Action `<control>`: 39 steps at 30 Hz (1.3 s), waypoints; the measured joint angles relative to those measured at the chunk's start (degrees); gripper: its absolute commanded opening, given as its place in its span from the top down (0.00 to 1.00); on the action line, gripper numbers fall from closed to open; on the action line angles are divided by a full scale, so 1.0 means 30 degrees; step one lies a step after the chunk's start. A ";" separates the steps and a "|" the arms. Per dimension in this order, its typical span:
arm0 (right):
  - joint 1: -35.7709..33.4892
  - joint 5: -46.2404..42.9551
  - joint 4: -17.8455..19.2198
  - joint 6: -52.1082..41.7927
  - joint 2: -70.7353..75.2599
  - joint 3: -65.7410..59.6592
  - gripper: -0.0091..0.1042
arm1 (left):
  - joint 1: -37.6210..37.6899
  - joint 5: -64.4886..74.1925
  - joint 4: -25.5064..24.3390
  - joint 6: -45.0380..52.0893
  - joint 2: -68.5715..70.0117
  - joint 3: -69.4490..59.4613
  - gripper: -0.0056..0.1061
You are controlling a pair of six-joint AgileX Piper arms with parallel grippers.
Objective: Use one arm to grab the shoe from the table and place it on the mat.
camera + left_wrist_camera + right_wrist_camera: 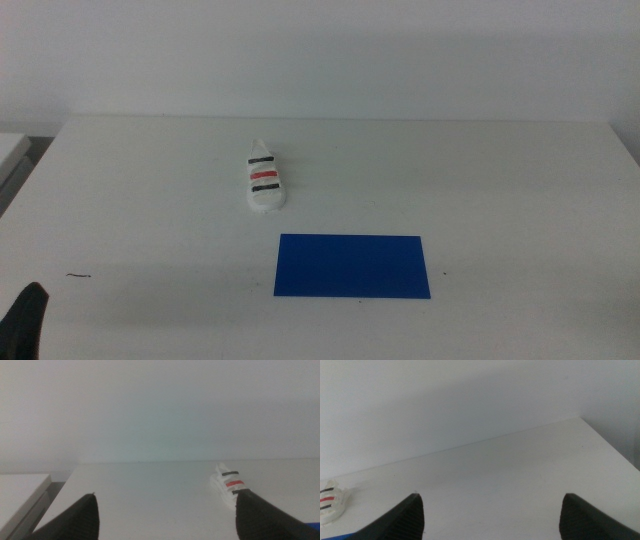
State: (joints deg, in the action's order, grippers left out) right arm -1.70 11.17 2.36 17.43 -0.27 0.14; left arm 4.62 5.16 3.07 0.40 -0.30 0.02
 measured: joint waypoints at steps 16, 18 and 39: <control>0.0000 0.0000 0.0000 0.0000 0.0000 0.0000 0.22 | 0.0000 0.7347 0.0146 -0.0135 -1.3532 1.0872 0.11; 0.0000 0.0000 0.0000 0.0000 0.0000 0.0000 0.22 | 0.0000 0.8077 0.0415 -0.0135 -1.6532 1.3298 0.11; 0.0000 0.0000 0.0000 0.0000 0.0000 0.0000 0.22 | 0.5450 1.6979 -0.1843 -0.8889 -3.8702 3.4583 0.11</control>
State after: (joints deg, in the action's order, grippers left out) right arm -1.70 11.17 2.36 17.43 -0.27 0.14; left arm 20.97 56.10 -2.46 -26.26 -116.40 103.77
